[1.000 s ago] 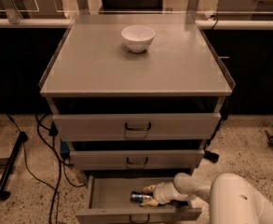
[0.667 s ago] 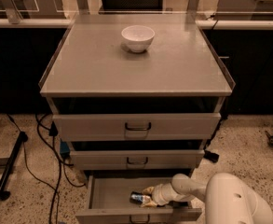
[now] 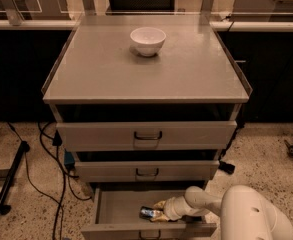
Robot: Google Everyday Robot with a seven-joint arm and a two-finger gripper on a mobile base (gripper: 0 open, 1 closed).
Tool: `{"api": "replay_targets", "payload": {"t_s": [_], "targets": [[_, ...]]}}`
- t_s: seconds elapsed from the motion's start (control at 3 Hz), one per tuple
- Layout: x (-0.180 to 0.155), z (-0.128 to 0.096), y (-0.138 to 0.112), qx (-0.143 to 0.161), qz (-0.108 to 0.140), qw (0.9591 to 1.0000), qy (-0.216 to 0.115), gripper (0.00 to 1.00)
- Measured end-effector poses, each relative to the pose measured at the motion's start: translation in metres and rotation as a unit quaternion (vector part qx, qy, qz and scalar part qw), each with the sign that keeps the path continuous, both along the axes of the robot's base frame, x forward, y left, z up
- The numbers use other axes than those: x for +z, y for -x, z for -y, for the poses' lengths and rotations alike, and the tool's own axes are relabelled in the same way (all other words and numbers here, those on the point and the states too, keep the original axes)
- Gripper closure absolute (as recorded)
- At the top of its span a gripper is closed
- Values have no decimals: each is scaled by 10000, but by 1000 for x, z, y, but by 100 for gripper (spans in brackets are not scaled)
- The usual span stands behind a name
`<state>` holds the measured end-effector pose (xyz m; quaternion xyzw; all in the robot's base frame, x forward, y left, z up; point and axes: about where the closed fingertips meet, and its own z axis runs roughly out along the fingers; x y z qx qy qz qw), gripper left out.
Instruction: Pick redbull can from bottom drawer and place on counter
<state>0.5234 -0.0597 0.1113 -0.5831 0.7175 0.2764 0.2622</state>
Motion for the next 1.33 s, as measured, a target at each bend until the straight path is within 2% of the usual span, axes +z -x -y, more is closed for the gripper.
{"api": "replay_targets", "payload": {"t_s": [0.67, 1.0, 1.33], "targets": [[11, 4, 3, 43, -29, 9998, -170, 100], [56, 29, 11, 219, 94, 9995, -190, 100], [142, 56, -4, 511, 349, 9981, 47, 100]]}}
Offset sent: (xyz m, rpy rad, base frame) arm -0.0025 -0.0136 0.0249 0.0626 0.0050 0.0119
